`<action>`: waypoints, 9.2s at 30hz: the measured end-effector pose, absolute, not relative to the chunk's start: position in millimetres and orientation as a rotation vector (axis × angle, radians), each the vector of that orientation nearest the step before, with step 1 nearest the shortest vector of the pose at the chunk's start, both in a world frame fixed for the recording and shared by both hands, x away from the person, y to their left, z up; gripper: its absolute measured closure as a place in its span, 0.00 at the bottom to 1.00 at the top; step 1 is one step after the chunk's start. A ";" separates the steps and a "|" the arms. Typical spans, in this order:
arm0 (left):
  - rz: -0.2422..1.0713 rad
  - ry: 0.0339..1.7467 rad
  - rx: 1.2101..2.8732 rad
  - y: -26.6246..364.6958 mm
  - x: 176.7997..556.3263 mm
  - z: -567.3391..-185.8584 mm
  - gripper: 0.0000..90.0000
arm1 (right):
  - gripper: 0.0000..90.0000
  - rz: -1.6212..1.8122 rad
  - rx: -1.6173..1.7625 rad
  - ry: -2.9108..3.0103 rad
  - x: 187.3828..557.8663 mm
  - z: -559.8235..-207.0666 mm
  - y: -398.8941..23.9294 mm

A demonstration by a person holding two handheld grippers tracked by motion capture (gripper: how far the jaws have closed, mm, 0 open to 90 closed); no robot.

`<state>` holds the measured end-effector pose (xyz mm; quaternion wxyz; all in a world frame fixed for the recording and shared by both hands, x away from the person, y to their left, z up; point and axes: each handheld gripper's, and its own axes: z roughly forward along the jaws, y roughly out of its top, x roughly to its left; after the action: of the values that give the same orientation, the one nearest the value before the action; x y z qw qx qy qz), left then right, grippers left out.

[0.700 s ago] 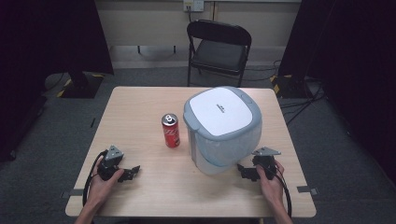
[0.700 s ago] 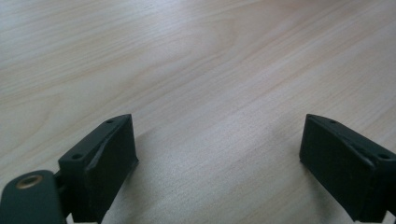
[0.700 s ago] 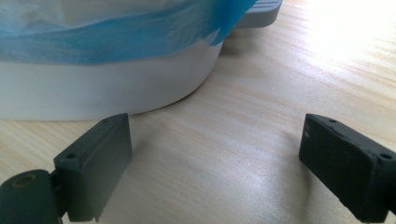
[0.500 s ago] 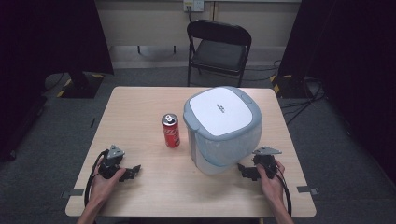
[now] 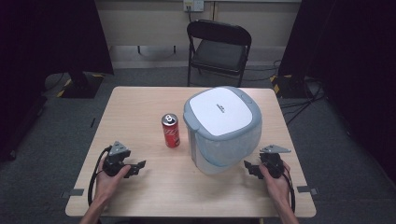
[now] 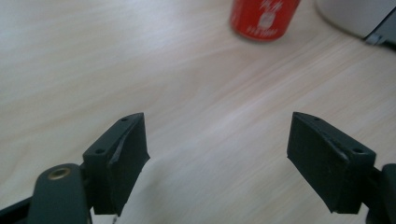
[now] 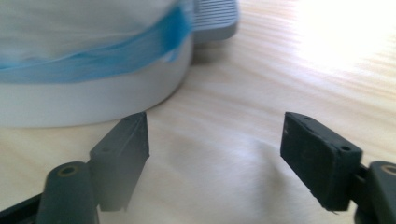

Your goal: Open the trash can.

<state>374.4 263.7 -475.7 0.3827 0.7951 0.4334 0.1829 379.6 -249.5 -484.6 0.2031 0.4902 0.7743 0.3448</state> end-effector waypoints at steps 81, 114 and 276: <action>0.241 0.960 1.971 136.6 388.1 -456.7 0.55 | 0.74 1.154 1.012 2.256 348.6 -471.6 -233.4; 0.151 0.933 1.979 109.6 399.2 -465.3 0.41 | 0.41 1.234 1.074 2.367 327.9 -470.0 -219.3; 0.164 0.345 1.765 119.2 326.3 -273.7 1.00 | 0.15 0.930 1.331 2.139 359.9 -500.1 -273.1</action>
<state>326.3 119.2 -273.7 0.6193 0.7674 0.1499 0.0713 359.9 -273.1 -500.1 0.2261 0.4829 0.7759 0.3373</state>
